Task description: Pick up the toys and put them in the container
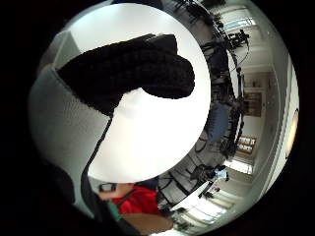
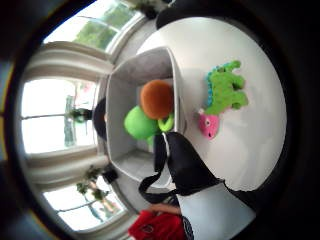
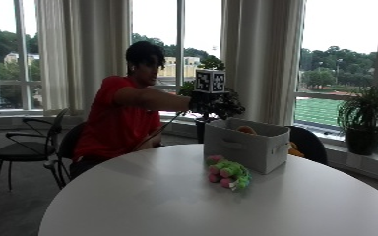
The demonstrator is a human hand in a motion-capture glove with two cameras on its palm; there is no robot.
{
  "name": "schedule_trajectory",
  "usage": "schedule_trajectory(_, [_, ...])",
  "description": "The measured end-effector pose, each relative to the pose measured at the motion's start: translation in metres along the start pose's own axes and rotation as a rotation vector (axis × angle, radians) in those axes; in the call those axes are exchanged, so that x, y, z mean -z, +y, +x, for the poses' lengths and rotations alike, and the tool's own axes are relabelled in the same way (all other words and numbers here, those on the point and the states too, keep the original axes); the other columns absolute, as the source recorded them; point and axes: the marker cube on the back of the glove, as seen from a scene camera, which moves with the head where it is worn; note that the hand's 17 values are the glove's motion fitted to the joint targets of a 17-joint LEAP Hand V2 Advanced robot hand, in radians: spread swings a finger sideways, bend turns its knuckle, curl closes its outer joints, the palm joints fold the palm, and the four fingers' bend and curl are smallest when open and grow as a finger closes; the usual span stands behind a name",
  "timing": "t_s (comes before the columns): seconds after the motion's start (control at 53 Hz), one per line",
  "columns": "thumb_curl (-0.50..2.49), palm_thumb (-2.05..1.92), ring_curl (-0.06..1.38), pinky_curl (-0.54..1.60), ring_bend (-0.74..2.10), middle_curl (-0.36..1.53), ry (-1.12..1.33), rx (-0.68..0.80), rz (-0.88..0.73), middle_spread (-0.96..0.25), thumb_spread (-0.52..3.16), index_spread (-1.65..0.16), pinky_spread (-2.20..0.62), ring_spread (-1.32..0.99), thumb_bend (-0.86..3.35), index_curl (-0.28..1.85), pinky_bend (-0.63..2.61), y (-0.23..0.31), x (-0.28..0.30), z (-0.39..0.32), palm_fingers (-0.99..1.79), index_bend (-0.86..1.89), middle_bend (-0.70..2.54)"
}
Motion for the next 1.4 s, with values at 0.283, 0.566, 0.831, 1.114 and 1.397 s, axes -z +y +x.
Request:
schedule_trajectory(0.283, [0.42, 0.05, 0.31, 0.36, 0.2, 0.18, -0.014, -0.079, -0.015, -0.01, 1.2, -0.37, 0.12, 0.08, -0.02, 0.29, 1.39, -0.029, -0.07, 0.04, -0.33, 0.01, 0.1])
schedule_trajectory(0.566, [0.37, 0.0, 0.29, 0.37, 0.17, 0.17, -0.012, -0.08, -0.144, 0.01, 1.14, -0.34, 0.12, 0.09, -0.03, 0.18, 1.43, -0.062, -0.146, 0.023, -0.34, 0.06, 0.09])
schedule_trajectory(0.831, [0.34, -0.02, 0.25, 0.39, 0.13, 0.15, 0.087, -0.081, -0.258, 0.02, 1.05, -0.34, 0.12, 0.1, -0.04, 0.15, 1.55, -0.082, -0.186, 0.018, -0.35, 0.08, 0.07])
schedule_trajectory(1.114, [0.33, 0.08, 0.37, 0.36, 0.64, 0.14, 0.105, -0.051, -0.352, 0.01, 1.1, -0.37, -0.06, 0.07, 0.0, 0.1, 1.48, -0.082, -0.179, 0.029, -0.04, 0.03, 0.12])
schedule_trajectory(1.397, [0.5, 0.64, 0.47, 0.32, 1.05, 0.22, 0.033, 0.013, -0.065, -0.2, 1.11, -0.43, -0.36, -0.33, 0.27, 0.17, 1.33, -0.055, -0.179, 0.027, 0.92, 0.32, 0.37])
